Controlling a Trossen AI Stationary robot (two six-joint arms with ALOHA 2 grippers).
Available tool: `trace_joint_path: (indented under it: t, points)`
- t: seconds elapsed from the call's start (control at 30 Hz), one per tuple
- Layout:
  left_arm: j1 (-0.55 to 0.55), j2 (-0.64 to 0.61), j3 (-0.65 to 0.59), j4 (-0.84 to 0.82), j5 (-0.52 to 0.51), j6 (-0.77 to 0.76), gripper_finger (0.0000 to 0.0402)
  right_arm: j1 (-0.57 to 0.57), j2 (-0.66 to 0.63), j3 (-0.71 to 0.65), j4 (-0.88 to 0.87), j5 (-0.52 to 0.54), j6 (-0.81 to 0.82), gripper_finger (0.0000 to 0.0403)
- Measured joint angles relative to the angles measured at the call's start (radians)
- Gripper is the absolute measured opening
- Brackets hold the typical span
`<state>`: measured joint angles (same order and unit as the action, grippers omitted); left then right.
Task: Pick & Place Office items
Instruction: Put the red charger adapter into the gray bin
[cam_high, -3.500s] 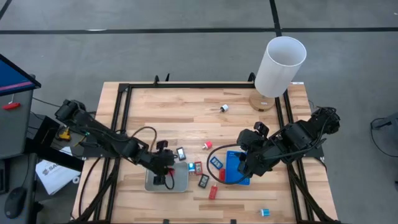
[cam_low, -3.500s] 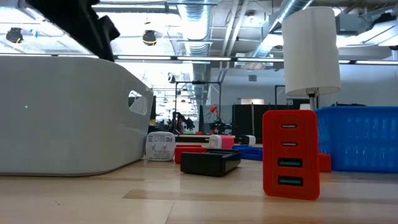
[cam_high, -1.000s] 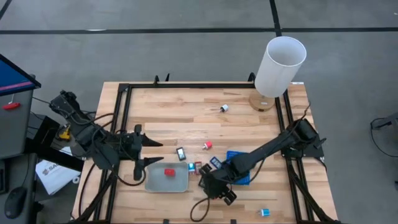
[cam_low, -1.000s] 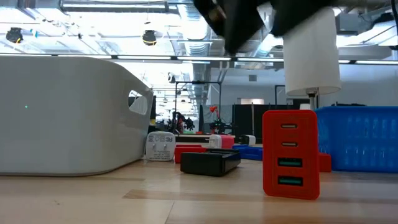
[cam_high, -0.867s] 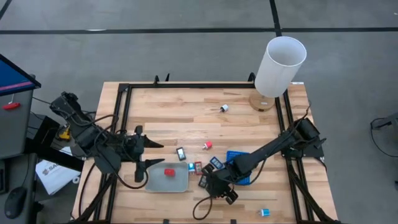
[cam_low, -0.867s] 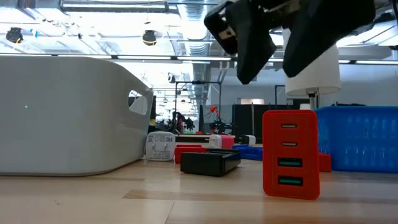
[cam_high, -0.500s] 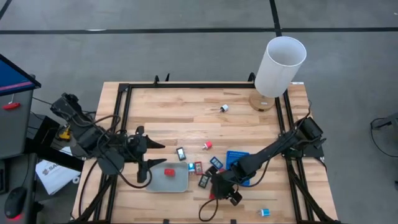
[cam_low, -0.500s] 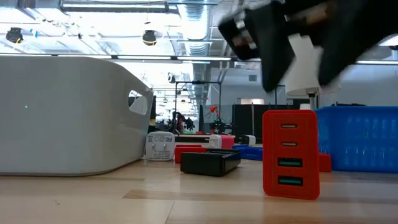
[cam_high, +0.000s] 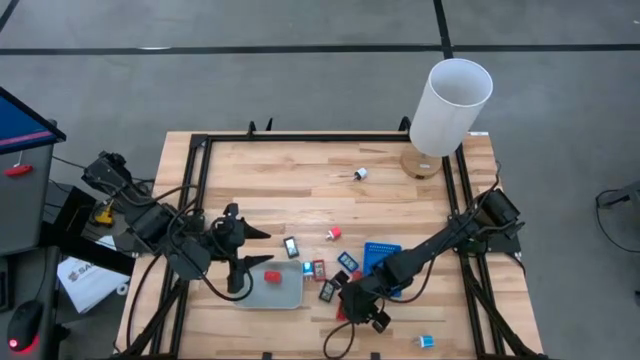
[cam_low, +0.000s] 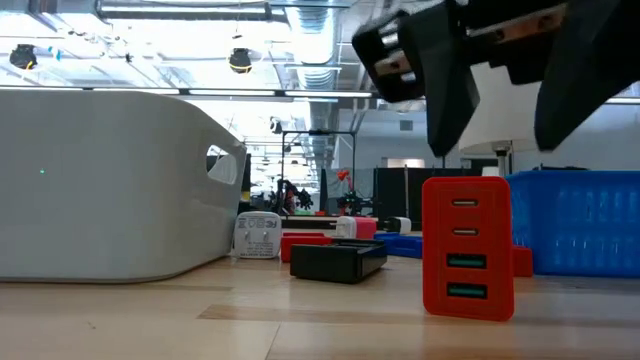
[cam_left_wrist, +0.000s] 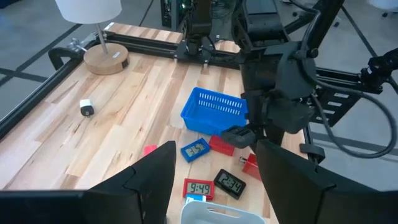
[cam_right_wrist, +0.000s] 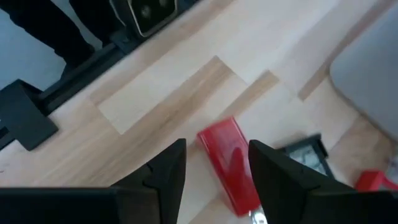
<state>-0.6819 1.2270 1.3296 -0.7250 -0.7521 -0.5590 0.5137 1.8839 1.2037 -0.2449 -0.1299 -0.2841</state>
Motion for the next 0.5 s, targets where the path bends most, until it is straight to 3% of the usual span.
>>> trace_joint_path:
  t: [0.33, 0.5]
  points:
    - [0.0, 0.0, 0.0, 0.0, 0.0, -0.006, 0.0218, -0.041, 0.0, 0.0, 0.024, -0.003, -0.078, 0.0167]
    - [0.0, 0.0, 0.0, 0.0, 0.0, -0.025, 0.0218, -0.061, 0.002, 0.0, 0.015, -0.058, -0.075, 0.0168]
